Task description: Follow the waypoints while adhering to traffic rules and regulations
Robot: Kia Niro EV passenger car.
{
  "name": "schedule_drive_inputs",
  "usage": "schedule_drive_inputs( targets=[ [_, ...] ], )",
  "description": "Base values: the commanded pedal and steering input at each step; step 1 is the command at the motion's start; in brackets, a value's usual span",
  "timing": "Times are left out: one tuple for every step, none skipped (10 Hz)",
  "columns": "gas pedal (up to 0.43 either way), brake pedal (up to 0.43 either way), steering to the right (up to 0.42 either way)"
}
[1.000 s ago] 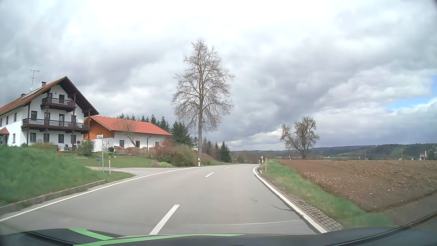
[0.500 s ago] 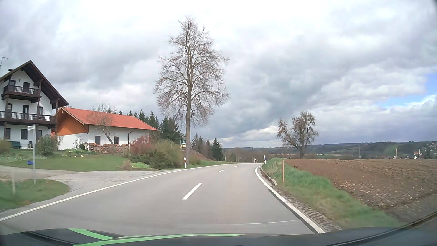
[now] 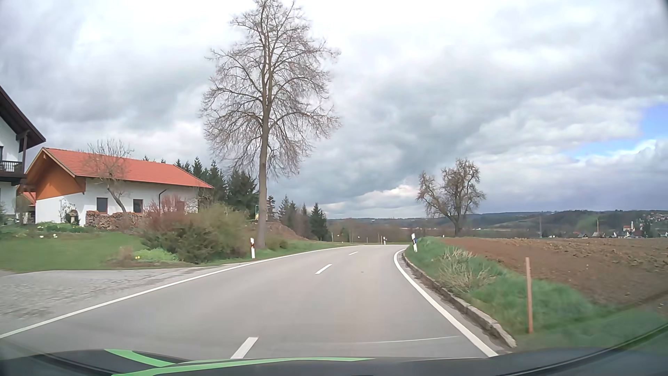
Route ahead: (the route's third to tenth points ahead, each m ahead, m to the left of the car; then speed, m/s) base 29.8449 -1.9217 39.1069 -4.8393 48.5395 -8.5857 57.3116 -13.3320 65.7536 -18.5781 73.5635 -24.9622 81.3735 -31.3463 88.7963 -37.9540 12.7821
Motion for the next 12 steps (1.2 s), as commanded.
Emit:
schedule_drive_inputs(
  targets=[
    [0.000,0.000,0.026],
    [0.000,0.000,0.026],
    [0.000,0.000,0.026],
    [0.000,0.000,0.028],
    [0.000,0.000,0.029],
    [0.000,0.000,0.033],
    [0.000,0.000,0.034],
    [0.000,0.000,0.034],
    [0.000,0.000,0.034],
    [0.000,0.000,0.034],
    [0.000,0.000,0.035],
    [0.000,0.000,0.036]
  ],
)
